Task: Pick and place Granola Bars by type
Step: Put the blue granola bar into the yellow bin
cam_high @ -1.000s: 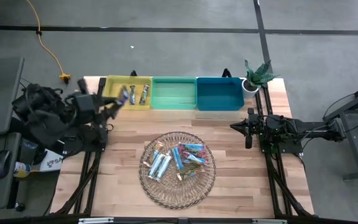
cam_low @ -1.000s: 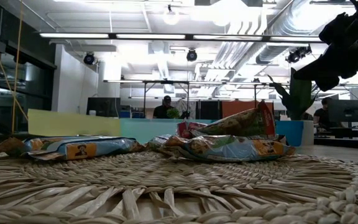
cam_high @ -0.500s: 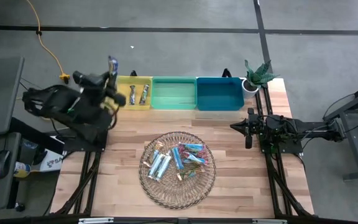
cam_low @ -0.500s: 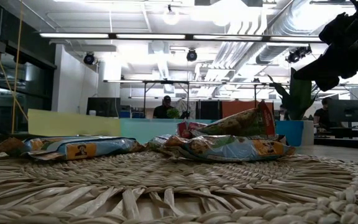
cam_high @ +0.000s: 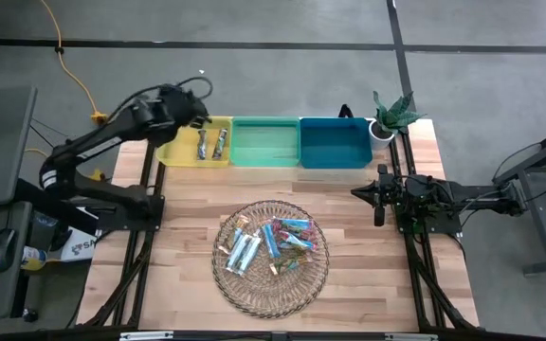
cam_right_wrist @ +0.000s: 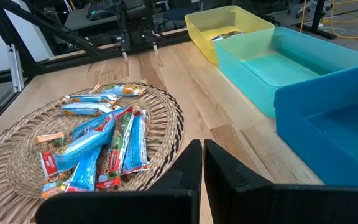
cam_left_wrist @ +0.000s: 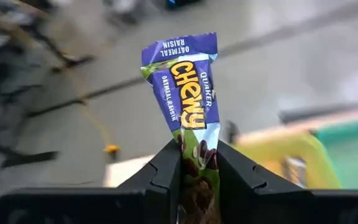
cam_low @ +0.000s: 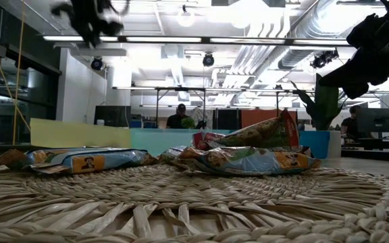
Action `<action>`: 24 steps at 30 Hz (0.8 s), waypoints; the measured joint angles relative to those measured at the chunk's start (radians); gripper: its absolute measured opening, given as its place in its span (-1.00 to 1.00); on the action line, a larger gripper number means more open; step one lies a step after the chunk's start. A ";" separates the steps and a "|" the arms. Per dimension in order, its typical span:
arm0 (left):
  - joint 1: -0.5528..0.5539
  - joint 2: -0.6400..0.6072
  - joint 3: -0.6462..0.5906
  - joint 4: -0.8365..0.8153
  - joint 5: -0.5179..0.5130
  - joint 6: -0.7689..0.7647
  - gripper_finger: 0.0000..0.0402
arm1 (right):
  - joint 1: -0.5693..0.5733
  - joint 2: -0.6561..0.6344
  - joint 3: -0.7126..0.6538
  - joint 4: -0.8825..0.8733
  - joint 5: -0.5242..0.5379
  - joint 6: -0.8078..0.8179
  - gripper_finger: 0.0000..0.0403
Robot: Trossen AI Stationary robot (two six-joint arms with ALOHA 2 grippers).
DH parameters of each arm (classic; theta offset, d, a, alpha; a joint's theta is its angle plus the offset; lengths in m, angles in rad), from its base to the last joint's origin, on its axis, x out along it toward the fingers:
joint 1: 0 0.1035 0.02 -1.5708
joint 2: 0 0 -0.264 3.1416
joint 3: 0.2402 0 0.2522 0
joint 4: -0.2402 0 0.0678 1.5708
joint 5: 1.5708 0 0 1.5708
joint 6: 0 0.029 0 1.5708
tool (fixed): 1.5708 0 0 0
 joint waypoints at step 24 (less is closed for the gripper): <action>0.414 0.237 -0.283 0.274 0.616 0.182 -0.62 | 0.000 0.000 0.000 0.000 0.000 0.000 -1.00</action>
